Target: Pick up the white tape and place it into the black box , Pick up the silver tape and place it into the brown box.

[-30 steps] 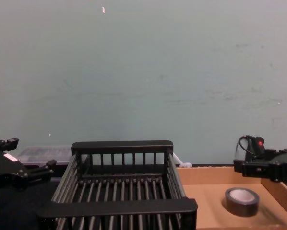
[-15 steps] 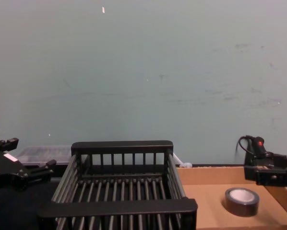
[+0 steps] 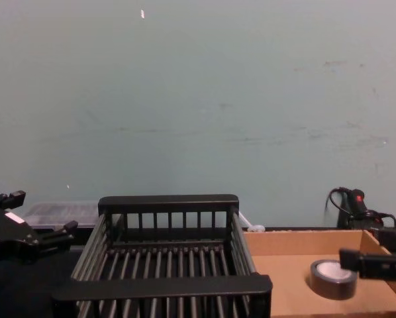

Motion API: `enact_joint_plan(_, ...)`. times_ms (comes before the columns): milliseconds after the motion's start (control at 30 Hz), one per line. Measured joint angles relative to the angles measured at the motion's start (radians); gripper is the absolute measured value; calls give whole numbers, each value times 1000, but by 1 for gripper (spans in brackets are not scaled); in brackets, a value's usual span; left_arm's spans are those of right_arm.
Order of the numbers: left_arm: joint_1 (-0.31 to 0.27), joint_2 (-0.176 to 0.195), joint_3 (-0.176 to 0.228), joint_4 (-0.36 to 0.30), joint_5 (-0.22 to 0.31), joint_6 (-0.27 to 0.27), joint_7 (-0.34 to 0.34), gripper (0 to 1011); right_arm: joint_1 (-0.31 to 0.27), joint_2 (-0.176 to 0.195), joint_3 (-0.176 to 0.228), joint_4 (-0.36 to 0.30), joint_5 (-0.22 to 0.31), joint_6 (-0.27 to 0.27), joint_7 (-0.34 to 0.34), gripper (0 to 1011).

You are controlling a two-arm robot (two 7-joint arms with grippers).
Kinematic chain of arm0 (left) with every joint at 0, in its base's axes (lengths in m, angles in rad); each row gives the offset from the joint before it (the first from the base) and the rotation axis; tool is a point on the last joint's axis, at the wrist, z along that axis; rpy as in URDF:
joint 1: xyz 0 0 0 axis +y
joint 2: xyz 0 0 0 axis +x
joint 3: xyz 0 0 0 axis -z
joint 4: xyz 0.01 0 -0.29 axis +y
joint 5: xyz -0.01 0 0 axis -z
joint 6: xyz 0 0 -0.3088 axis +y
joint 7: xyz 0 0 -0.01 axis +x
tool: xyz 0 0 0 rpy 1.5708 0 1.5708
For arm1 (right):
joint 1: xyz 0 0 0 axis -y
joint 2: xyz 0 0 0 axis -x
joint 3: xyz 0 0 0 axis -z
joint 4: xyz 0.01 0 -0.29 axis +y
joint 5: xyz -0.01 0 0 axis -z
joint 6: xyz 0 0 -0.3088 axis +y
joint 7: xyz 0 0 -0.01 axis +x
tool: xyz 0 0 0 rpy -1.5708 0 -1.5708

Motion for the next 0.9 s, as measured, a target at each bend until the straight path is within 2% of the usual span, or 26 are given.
enact_joint_plan(433, 0, 0, 0, 0, 0, 0, 0, 1001, -47, 54, -40, -78, 27, -5, 16, 1002)
enact_joint_plan(633, 0, 0, 0, 0, 0, 0, 0, 1001, -88, 91, -55, -131, 41, -7, 20, 1002)
enact_joint_plan(900, 0, 0, 0, 0, 0, 0, 0, 1001, -125, 119, -67, -161, 54, -10, 18, 1002)
